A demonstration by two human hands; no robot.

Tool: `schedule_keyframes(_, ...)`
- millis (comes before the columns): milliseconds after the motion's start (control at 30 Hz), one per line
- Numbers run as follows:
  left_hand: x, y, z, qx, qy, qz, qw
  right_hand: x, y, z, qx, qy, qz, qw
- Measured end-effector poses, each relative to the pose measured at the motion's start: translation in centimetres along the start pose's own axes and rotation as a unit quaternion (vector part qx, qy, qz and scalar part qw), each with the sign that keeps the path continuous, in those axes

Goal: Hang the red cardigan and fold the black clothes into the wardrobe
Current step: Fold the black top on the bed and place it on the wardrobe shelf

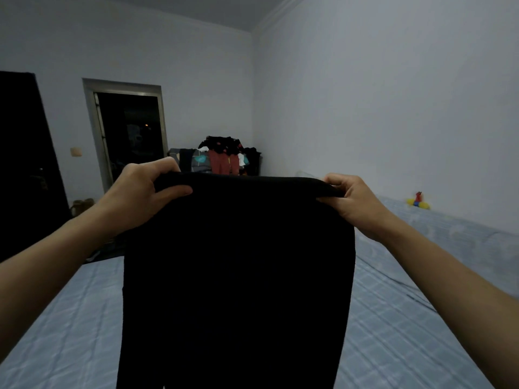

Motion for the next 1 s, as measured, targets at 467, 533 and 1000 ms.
schedule_keyframes(467,-3.4,0.2,-5.4,-0.039,-0.079,0.039,0.995,6.1,-5.1,2.2,0.109,-0.042,-0.181,0.976)
schedule_keyframes(533,-4.4,0.8,-7.0,-0.036,-0.099,0.068,0.992,8.0,-6.0,2.5,0.140,-0.049,-0.227,0.962)
schedule_keyframes(1000,-18.1,3.2,-15.2,0.072,0.037,0.007,0.997,23.4,-7.2,-7.3,0.138,-0.065,-0.189,0.970)
Point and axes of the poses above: each hand's wrist, its own y-axis towards the middle knuckle, its own x-axis out of the back of the hand, z = x × y, the point moved 8 cm from there along y, towards the middle knuckle, and after that the axes turned 4 degrees about z, right-handed, at the moved point
